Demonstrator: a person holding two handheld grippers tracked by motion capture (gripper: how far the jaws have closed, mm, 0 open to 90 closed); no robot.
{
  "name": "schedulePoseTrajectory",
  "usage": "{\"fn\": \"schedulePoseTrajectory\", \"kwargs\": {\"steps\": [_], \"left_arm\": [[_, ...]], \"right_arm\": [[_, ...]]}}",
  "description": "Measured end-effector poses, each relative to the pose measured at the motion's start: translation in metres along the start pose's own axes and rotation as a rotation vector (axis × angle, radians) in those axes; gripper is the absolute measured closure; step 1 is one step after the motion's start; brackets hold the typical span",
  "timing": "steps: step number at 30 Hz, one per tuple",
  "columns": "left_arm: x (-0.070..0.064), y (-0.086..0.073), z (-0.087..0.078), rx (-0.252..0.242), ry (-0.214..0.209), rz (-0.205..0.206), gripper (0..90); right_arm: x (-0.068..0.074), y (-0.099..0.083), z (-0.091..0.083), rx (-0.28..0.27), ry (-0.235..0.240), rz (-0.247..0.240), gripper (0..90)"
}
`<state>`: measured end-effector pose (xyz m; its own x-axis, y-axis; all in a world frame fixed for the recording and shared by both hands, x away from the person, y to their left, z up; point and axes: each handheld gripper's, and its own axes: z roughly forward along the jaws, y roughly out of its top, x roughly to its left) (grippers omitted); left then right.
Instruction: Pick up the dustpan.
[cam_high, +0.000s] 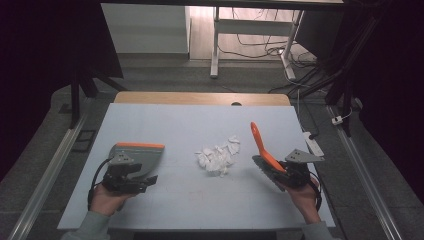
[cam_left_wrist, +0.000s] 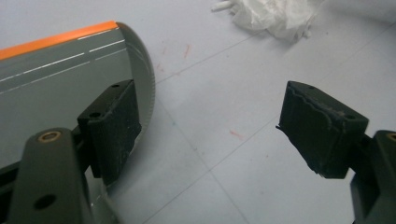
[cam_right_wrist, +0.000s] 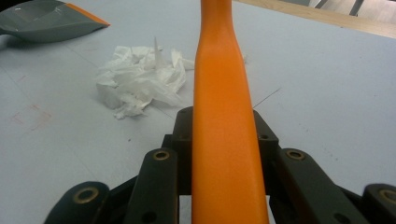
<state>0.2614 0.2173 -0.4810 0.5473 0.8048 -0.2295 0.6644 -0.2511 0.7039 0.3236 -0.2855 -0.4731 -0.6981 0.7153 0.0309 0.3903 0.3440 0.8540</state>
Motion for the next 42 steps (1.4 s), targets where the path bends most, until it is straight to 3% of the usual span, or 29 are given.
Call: {"fn": "schedulePoseTrajectory", "kwargs": {"steps": [8, 16, 23, 24, 27, 30, 36, 42], "left_arm": [[0.002, 0.006, -0.011, 0.006, 0.067, -0.049, 20.2], [0.0, 0.005, -0.024, 0.027, 0.07, -0.03, 18.7], [0.001, 0.005, -0.032, 0.032, 0.095, -0.068, 16.7], [-0.001, 0.007, -0.033, 0.063, 0.093, -0.088, 15.9], [-0.008, 0.009, -0.037, 0.079, 0.107, -0.077, 13.0], [-0.009, 0.01, -0.039, 0.082, 0.124, -0.09, 12.1], [0.008, 0.002, -0.039, 0.117, 0.203, -0.198, 11.4], [0.017, -0.004, -0.035, 0.158, 0.239, -0.239, 10.2]], "right_arm": [[0.003, 0.001, -0.001, -0.011, 0.01, -0.005, 70.4], [0.003, 0.003, -0.002, -0.015, 0.012, 0.001, 70.4], [0.005, 0.003, 0.0, -0.009, 0.012, -0.004, 70.4], [0.005, 0.003, 0.0, -0.01, 0.011, -0.004, 70.4], [0.005, 0.003, 0.0, -0.007, 0.009, -0.008, 70.4], [0.005, 0.002, 0.001, -0.002, 0.007, -0.009, 70.4], [0.004, 0.002, 0.0, -0.003, 0.005, -0.005, 70.4], [0.005, 0.001, 0.002, 0.002, 0.005, -0.008, 70.4]]}}
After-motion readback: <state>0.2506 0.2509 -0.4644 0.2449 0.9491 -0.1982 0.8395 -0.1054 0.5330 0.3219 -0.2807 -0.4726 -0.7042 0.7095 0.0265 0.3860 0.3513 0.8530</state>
